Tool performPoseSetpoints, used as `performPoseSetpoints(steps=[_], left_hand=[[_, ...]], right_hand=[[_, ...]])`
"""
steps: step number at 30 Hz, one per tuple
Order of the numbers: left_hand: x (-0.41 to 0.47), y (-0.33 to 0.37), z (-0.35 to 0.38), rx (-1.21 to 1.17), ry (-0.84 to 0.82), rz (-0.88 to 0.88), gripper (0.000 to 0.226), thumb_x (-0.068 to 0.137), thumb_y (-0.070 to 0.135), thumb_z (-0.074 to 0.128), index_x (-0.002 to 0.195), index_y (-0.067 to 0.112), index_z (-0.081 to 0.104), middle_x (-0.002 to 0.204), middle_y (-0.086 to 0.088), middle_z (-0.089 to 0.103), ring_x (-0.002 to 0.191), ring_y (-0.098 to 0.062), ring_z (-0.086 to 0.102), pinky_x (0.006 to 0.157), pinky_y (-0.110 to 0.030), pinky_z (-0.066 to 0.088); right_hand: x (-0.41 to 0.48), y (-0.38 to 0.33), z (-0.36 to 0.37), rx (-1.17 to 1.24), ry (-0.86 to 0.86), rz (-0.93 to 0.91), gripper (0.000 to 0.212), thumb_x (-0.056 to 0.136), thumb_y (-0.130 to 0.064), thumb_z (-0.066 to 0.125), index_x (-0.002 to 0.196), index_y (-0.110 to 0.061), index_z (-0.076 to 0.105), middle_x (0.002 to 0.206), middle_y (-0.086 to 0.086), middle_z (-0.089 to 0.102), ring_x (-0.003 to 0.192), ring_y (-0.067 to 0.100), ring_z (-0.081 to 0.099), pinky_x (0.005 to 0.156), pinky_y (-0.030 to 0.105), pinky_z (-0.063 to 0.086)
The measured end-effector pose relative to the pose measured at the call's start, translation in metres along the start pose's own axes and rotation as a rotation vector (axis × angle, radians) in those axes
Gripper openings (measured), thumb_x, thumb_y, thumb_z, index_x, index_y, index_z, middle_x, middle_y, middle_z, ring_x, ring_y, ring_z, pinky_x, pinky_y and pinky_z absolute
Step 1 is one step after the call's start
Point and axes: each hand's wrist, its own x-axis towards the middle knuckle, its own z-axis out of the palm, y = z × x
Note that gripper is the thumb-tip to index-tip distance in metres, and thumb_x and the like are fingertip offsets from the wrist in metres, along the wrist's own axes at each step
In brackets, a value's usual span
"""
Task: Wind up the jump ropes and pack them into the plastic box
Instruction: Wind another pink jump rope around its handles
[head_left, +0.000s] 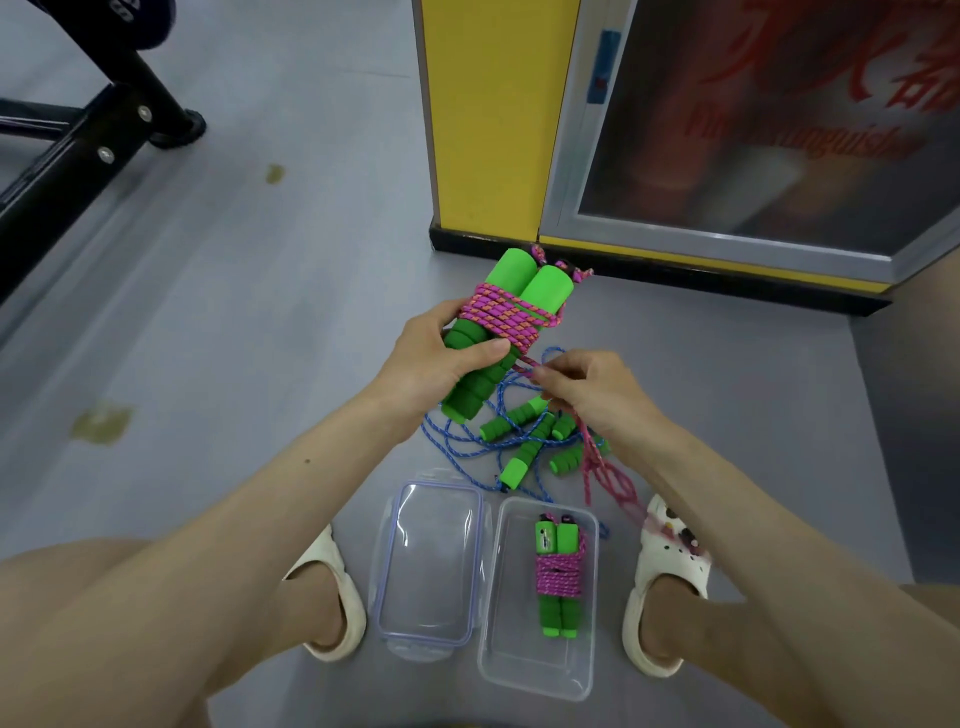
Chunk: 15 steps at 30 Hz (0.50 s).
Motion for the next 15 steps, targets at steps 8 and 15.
performPoseSetpoints(steps=[8, 15], left_hand=[[0.003, -0.01, 0.007, 0.567, 0.185, 0.271, 0.055, 0.077, 0.039, 0.074, 0.127, 0.033, 0.051, 0.105, 0.005, 0.068, 0.096, -0.022, 0.063, 0.082, -0.044, 0.052], [-0.005, -0.009, 0.017, 0.846, 0.29, 0.343, 0.057, 0.085, 0.044, 0.066, 0.135, 0.031, 0.041, 0.105, 0.002, 0.067, 0.093, -0.026, 0.062, 0.069, -0.032, 0.044]], right_hand=[[-0.003, -0.008, 0.003, 0.148, -0.164, 0.101, 0.018, 0.095, -0.024, 0.055, 0.086, -0.013, 0.065, 0.049, -0.001, 0.048, 0.035, 0.005, 0.032, 0.036, 0.015, 0.025], [-0.005, -0.01, 0.003, 0.055, -0.157, 0.026, 0.022, 0.093, -0.021, 0.059, 0.079, -0.006, 0.068, 0.052, 0.0, 0.054, 0.036, 0.001, 0.039, 0.039, 0.012, 0.031]])
